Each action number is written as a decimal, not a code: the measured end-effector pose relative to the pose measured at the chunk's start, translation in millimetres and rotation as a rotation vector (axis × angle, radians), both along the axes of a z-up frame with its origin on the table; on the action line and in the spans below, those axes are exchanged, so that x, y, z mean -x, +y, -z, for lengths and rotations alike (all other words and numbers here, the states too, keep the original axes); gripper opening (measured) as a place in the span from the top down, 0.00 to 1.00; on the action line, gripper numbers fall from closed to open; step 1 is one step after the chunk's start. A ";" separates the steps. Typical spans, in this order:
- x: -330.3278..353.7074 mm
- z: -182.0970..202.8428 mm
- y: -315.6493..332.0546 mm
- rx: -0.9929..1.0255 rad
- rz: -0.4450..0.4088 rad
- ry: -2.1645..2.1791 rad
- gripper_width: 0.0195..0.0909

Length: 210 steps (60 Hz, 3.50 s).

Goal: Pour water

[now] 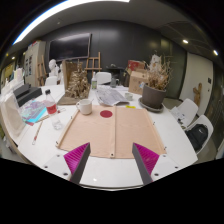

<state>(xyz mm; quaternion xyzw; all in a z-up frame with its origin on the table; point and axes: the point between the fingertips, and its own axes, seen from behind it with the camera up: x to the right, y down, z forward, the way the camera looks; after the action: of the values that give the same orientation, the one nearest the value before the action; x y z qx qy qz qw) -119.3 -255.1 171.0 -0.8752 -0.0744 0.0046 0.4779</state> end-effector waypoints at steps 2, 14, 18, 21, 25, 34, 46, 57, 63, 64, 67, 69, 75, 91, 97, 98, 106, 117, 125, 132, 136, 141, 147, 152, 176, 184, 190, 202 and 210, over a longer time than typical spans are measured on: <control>4.8 0.0 0.5 0.000 -0.013 0.007 0.07; 59.5 5.6 -2.1 0.007 -0.085 0.029 0.06; 84.4 9.4 -2.0 0.013 -0.117 0.035 0.07; 104.7 11.9 -1.8 0.015 -0.141 0.044 0.07; 135.9 14.1 -0.3 0.016 -0.172 0.055 0.07; 209.5 16.3 15.0 -0.003 -0.223 0.066 0.07; 293.3 29.3 74.3 -0.069 -0.181 0.078 0.07; 344.4 62.8 138.3 -0.085 -0.108 0.075 0.07; 359.0 85.2 167.6 -0.089 -0.076 0.061 0.07; 359.9 89.2 174.3 -0.090 -0.071 0.058 0.08; 365.3 95.2 185.9 -0.105 -0.059 0.055 0.13; 367.3 99.3 193.3 -0.110 -0.051 0.054 0.19; 372.5 109.0 212.6 -0.127 -0.042 0.056 0.46; 372.2 110.8 227.4 -0.155 -0.036 0.066 0.92; 373.0 111.3 226.6 -0.150 -0.043 0.059 0.96; 373.6 111.2 226.4 -0.148 -0.044 0.059 0.96; 377.8 94.1 226.8 -0.145 -0.056 0.082 0.96; 402.5 29.9 252.4 -0.160 -0.077 0.327 0.96; 417.1 -18.6 280.3 -0.095 -0.030 0.725 0.96; 421.4 -46.5 308.4 0.006 0.046 1.083 0.96; 421.6 -49.2 324.0 0.070 0.099 1.260 0.96; 416.3 -45.2 341.2 0.156 0.171 1.463 0.96; 408.5 -37.3 356.3 0.237 0.254 1.653 0.96; 401.7 -33.0 362.8 0.301 0.306 1.790 0.96; 399.4 -17.7 375.0 0.461 0.383 2.031 0.96; 400.6 -17.4 371.5 0.494 0.366 1.995 0.96; 403.9 -30.1 361.5 0.447 0.235 1.808 0.97; 368.6 -73.9 365.6 0.143 -0.059 1.288 0.96; 311.9 -119.2 381.7 -0.099 -0.131 0.980 0.96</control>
<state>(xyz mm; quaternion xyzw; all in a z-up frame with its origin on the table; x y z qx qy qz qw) -431.2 126.6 290.1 -0.7400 0.1040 0.4418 0.4964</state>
